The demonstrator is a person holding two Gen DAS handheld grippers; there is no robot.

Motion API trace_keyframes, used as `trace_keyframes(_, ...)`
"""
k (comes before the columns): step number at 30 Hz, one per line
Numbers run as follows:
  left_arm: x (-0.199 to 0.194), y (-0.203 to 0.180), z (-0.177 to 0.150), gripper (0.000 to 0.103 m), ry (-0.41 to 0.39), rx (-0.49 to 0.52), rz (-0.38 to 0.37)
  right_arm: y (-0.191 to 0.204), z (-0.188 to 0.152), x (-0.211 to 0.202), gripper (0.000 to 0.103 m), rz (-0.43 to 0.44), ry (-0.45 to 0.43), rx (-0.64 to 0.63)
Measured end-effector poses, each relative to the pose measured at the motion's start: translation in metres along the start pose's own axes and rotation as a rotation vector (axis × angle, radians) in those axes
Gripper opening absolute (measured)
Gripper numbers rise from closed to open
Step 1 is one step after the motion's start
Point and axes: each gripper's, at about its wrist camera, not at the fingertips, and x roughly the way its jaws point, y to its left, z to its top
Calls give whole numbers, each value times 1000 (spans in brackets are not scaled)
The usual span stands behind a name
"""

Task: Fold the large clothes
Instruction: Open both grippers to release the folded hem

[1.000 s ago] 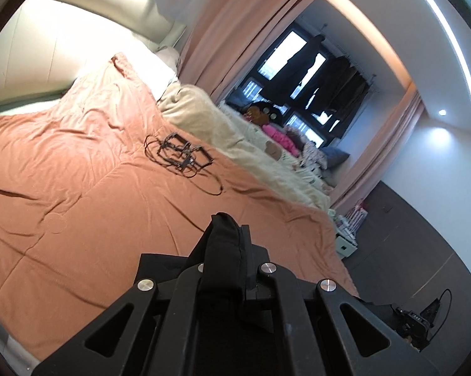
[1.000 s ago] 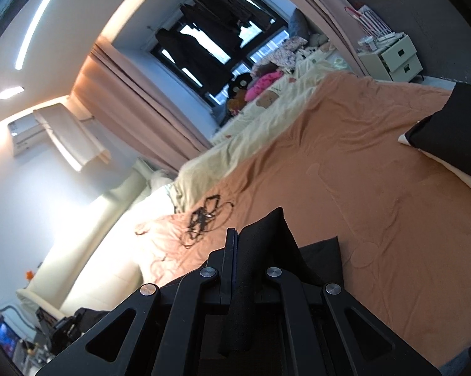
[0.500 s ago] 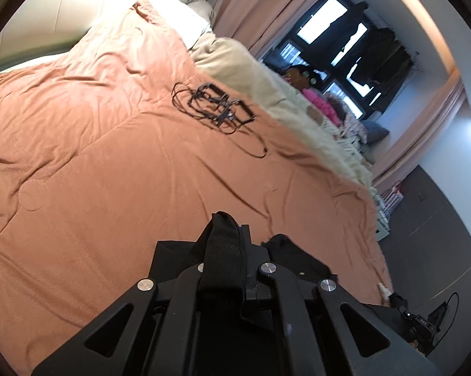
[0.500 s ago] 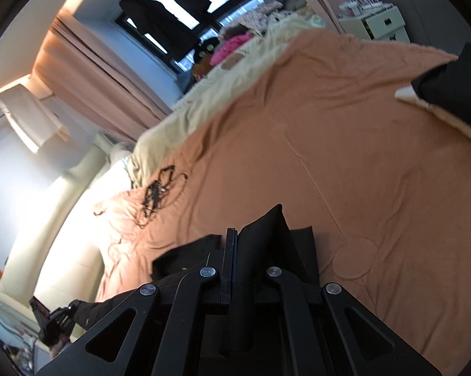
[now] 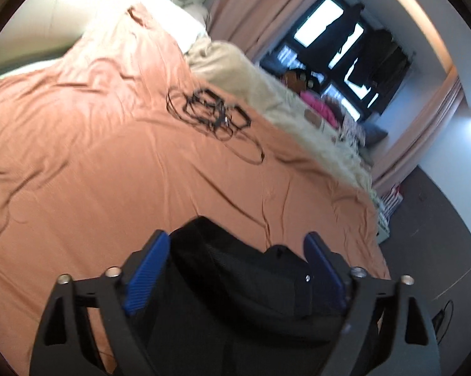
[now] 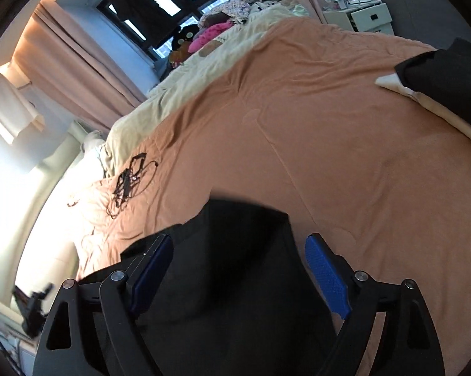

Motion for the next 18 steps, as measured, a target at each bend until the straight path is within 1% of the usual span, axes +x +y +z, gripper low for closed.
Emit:
trace_keyframes(1, -5, 2, 0, 91, -1, 0, 6, -1, -2, -3, 87, -10, 2, -4)
trace_keyframes(3, -12, 6, -2, 91, 12, 6, 41, -5, -7, -9, 87, -32, 10, -12)
trace_keyframes(5, -15, 11, -5, 91, 29, 30, 71, -6, -12, -12, 87, -54, 28, -28)
trace_keyframes(10, -2, 20, -14, 91, 139, 122, 182, -5, -17, -4, 87, -120, 98, -111)
trace_keyframes(12, 9, 22, -18, 87, 193, 178, 225, -2, -15, 4, 87, -152, 134, -160)
trace_keyframes(14, 21, 24, -20, 87, 245, 225, 252, 1, -13, 14, 87, -179, 177, -219)
trace_keyframes(18, 52, 31, -24, 86, 347, 277, 277, 7, -11, 38, 87, -222, 266, -323)
